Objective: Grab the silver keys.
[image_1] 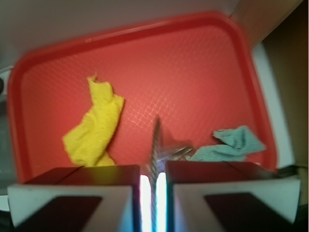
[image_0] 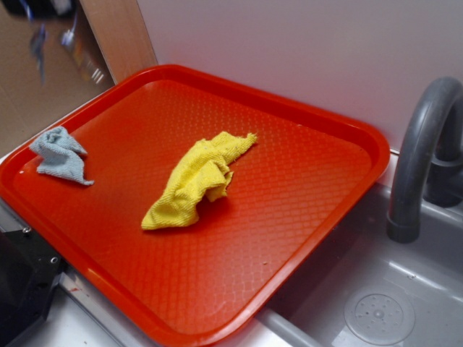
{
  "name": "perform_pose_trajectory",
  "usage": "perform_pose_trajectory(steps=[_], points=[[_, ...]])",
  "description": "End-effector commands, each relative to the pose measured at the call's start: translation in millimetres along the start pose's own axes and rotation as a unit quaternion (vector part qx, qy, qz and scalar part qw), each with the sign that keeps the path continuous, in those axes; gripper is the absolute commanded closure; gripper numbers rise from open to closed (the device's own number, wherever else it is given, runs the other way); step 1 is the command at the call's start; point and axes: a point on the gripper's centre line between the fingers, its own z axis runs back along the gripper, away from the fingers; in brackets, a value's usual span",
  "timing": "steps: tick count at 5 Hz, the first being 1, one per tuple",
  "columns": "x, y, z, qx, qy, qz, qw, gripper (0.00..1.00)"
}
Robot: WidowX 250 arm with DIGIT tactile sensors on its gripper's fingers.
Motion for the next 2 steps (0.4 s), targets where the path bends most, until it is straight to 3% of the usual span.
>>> perform_pose_trajectory(steps=[1,2], points=[[11.1,-12.0,18.8,0.029,0.002,0.005,1.000,1.00],[12.1,-9.4,19.2,0.021,0.002,0.003,1.000,1.00]])
